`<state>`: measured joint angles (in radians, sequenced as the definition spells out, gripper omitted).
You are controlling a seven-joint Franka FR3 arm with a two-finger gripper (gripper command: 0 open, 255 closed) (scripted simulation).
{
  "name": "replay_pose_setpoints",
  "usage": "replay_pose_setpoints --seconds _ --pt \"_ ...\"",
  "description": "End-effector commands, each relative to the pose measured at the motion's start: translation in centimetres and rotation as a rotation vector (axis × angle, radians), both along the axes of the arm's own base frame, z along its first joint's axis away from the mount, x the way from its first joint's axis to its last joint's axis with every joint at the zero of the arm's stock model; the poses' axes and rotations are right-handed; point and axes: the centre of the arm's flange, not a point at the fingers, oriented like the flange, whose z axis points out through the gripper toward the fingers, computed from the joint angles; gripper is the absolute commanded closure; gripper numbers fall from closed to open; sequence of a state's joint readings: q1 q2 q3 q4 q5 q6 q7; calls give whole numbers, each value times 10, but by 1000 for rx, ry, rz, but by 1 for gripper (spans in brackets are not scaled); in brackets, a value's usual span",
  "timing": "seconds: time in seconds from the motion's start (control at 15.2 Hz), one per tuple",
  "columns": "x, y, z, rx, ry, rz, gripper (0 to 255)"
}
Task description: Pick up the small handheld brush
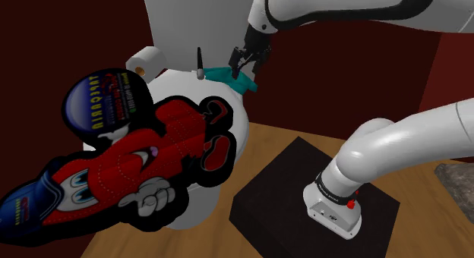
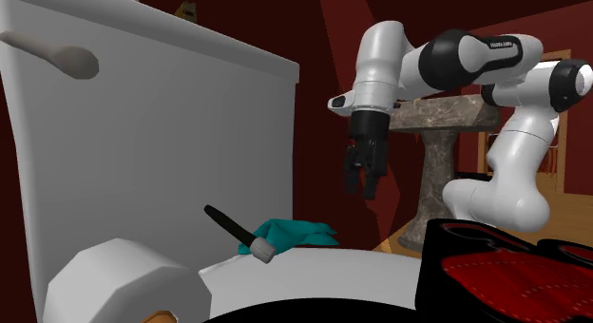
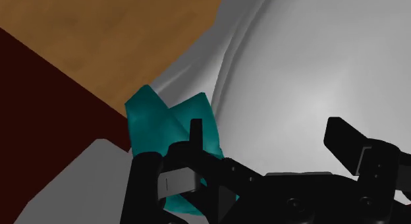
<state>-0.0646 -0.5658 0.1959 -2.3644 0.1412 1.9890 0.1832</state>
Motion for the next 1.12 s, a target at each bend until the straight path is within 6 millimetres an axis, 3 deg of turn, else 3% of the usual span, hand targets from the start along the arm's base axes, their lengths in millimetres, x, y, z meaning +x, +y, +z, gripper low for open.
replay_pose_setpoints --seconds 0.0,0.53,0.99,1.06 --pt "20 10 -4 -1 -33 -53 0" --pt "107 33 -15 -15 -155 -257 0" --pt "185 39 -15 -27 -261 -435 0" --pt "187 39 -15 -28 -264 -439 0"
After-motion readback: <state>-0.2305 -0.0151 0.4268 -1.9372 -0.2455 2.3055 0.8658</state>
